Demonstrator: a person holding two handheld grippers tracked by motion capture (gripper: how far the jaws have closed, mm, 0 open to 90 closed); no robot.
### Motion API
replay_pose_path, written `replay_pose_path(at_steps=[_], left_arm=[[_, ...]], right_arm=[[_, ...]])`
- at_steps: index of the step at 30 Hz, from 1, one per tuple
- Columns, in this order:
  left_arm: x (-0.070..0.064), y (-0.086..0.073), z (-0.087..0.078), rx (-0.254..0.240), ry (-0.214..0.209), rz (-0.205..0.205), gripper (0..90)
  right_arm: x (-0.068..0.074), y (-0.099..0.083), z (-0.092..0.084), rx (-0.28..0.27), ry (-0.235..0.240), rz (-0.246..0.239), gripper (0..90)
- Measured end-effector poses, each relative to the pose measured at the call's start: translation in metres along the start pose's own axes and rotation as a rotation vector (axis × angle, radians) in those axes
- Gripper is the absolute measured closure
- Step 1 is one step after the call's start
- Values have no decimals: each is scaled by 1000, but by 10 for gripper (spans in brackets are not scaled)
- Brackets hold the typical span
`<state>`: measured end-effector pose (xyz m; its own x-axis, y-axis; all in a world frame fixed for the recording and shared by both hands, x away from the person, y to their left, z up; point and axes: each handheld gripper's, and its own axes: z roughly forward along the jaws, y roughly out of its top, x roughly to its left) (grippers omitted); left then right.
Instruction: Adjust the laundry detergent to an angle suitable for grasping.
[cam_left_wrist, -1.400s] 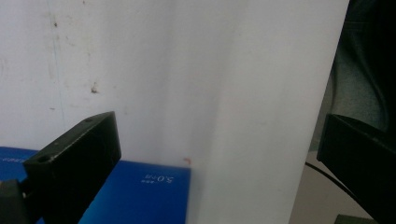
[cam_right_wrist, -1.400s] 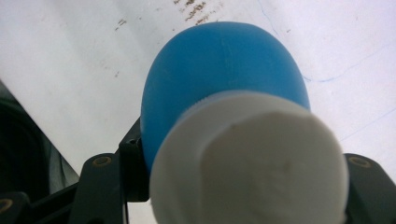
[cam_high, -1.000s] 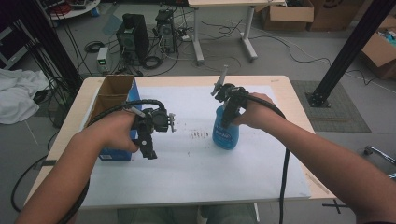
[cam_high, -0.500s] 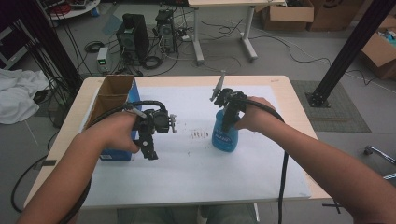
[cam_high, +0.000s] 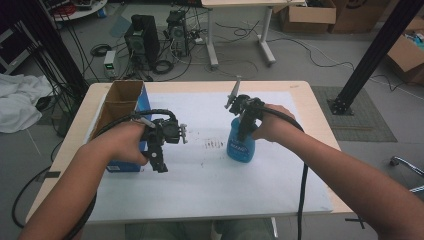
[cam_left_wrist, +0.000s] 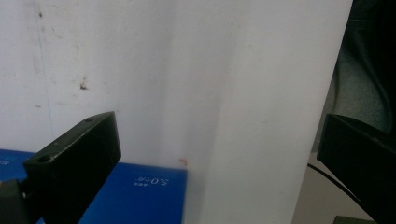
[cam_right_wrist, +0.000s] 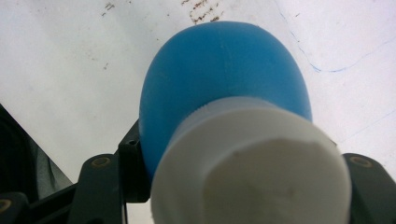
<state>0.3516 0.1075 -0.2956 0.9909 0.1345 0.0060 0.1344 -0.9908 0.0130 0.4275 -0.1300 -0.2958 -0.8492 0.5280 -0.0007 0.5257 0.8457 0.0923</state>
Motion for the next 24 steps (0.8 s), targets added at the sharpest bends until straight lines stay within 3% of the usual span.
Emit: replay_pose_path(at_steps=[13, 19, 24], left_arm=[[0, -2, 1, 0, -2, -5, 1], [-1, -2, 1, 7, -5, -6, 1], [-1, -3, 1, 10, -6, -8, 1]], right_arm=[[-1, 0, 0, 7, 11, -27, 371], [-1, 0, 0, 2, 16, -41, 325], [-3, 0, 2, -6, 18, -35, 234]])
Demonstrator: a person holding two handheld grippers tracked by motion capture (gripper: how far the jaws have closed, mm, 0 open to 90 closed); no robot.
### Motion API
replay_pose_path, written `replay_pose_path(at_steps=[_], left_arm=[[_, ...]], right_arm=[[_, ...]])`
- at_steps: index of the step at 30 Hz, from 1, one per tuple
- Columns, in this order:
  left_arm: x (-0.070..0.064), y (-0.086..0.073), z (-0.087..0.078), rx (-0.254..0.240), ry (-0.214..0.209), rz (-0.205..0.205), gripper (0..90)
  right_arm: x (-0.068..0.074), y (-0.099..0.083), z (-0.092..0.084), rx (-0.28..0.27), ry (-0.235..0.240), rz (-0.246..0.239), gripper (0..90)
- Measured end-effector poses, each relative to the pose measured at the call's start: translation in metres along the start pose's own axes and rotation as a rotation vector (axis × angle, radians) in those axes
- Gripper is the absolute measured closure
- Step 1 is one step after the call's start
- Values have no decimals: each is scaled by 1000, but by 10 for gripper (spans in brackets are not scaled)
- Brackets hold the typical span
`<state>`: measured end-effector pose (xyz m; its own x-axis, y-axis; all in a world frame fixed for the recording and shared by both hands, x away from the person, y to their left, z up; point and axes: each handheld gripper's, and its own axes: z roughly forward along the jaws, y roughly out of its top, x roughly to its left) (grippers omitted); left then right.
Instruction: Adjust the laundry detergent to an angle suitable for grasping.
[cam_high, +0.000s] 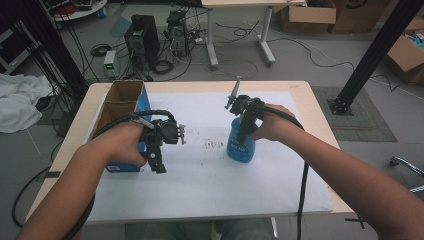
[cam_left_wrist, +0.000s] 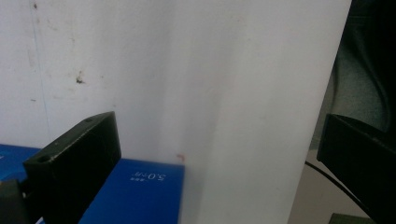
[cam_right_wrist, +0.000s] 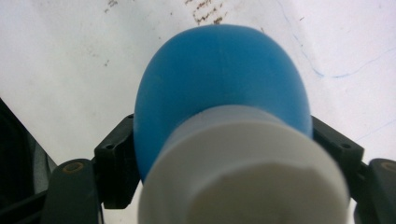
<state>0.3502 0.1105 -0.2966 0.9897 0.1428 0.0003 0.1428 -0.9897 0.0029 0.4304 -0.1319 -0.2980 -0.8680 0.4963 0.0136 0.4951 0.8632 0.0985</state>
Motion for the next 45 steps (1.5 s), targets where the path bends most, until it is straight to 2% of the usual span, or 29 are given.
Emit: replay_pose_path(at_steps=[10, 11, 12, 17, 19, 28, 30, 31, 35, 41, 45], left_arm=[[0, -1, 1, 6, -2, -6, 1], [0, -1, 1, 4, -2, -6, 1], [0, 0, 1, 5, -2, -6, 1], [-1, 0, 1, 4, -2, -9, 1], [-1, 0, 1, 4, -3, -9, 1], [-1, -1, 1, 6, -3, -13, 1], [-1, -1, 1, 7, -3, -14, 1], [-1, -1, 1, 7, -3, -14, 1], [-1, 0, 2, 9, -1, -11, 1], [-2, 1, 2, 10, 0, -9, 1], [-2, 0, 1, 13, 4, -8, 1]], right_arm=[[-2, -2, -6, -22, 21, -11, 223], [-1, -2, -6, -28, 22, -16, 261], [-1, -2, -8, -27, 48, -13, 306], [-3, -3, -12, -34, 56, -8, 337], [-4, -3, -14, -41, 33, -9, 336], [-3, -5, -19, -46, 8, -12, 293], [-2, -5, -21, -48, -22, -33, 259], [-2, -5, -21, -48, -22, -33, 259], [1, -6, -30, -63, -44, -48, 178], [4, -8, -41, -80, -78, -67, 155], [5, -10, -46, -86, -79, -71, 148]])
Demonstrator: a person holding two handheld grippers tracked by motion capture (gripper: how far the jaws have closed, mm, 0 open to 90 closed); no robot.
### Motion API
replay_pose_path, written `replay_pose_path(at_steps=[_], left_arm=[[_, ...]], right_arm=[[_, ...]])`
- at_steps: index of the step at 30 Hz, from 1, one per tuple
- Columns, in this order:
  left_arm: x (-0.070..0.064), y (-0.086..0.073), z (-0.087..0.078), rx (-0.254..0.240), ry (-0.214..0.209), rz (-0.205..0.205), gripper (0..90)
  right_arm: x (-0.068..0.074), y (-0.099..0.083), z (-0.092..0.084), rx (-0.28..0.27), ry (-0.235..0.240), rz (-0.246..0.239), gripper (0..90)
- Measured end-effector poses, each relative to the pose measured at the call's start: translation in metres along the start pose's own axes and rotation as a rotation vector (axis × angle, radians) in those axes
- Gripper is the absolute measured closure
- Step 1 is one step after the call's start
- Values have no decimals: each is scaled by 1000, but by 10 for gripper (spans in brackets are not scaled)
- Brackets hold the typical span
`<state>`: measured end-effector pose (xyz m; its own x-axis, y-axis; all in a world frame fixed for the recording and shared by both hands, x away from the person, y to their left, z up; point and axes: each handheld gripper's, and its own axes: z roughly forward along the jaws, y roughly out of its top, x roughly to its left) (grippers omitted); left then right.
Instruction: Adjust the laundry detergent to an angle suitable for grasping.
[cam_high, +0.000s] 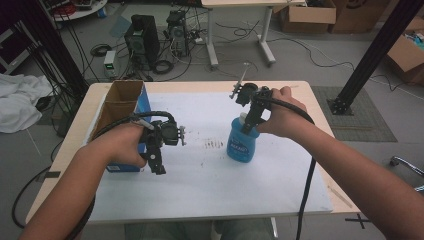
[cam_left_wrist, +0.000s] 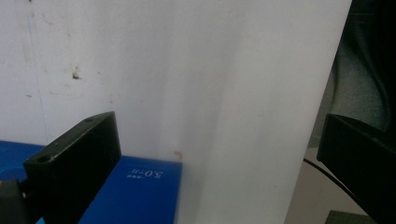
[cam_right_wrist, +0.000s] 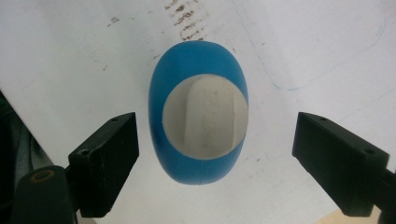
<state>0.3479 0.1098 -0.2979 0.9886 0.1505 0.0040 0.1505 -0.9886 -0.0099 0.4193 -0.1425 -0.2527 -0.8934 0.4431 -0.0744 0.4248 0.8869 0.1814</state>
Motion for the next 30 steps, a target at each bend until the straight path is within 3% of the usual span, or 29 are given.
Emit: replay_pose_path(at_steps=[6, 9, 14, 25, 30], left_arm=[[0, -1, -2, 7, 3, 0, 1], [0, -1, -2, 5, 4, 1, 1], [0, 1, -3, 8, 5, 7, 1], [0, 2, -1, 5, -1, 10, 0], [0, 3, -2, 6, 1, 18, 1]], right_arm=[[2, -2, -11, 7, 0, -32, 139], [4, -1, -15, 16, 23, -56, 144], [12, -1, -27, 4, 0, -120, 151], [18, -7, -39, 15, -48, -157, 161], [19, -11, -42, 26, -42, -175, 166]])
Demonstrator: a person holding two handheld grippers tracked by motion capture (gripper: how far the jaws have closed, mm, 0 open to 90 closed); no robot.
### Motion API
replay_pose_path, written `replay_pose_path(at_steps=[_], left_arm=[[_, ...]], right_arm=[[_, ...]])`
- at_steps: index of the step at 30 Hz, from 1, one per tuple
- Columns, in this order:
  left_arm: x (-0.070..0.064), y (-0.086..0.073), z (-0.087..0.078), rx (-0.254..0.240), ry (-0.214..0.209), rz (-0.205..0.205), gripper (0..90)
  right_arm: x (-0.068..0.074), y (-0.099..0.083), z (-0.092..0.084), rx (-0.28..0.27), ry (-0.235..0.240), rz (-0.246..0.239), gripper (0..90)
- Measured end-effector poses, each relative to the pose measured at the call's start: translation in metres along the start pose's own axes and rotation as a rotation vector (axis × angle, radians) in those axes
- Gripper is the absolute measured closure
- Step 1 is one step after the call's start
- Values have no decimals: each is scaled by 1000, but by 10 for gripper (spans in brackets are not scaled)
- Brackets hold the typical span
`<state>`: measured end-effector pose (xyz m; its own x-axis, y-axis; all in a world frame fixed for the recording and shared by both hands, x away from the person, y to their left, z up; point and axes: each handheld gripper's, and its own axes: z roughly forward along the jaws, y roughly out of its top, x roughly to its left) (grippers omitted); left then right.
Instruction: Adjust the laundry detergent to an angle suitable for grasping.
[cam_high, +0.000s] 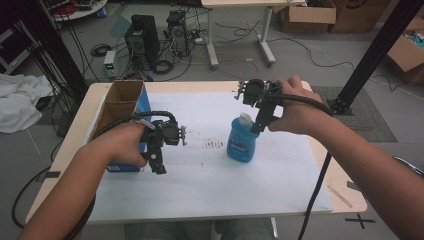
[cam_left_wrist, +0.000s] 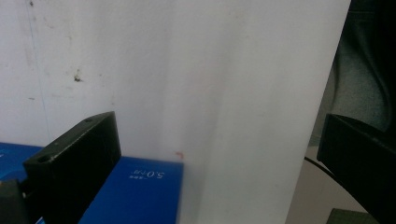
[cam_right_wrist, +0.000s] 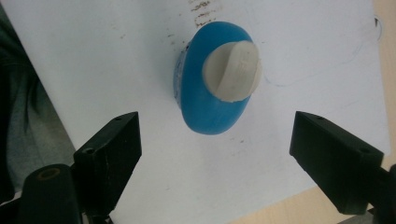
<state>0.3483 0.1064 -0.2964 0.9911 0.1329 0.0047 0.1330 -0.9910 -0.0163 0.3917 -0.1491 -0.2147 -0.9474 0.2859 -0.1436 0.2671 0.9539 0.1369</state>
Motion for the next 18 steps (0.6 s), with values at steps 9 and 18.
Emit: replay_pose_path(at_steps=[9, 18], left_arm=[[1, 1, -3, 13, -2, -2, 0], [2, 7, -7, 24, -4, 1, 1]], right_arm=[[6, -16, 0, 24, 27, -53, 154], [18, -25, 0, 40, 71, -98, 146]])
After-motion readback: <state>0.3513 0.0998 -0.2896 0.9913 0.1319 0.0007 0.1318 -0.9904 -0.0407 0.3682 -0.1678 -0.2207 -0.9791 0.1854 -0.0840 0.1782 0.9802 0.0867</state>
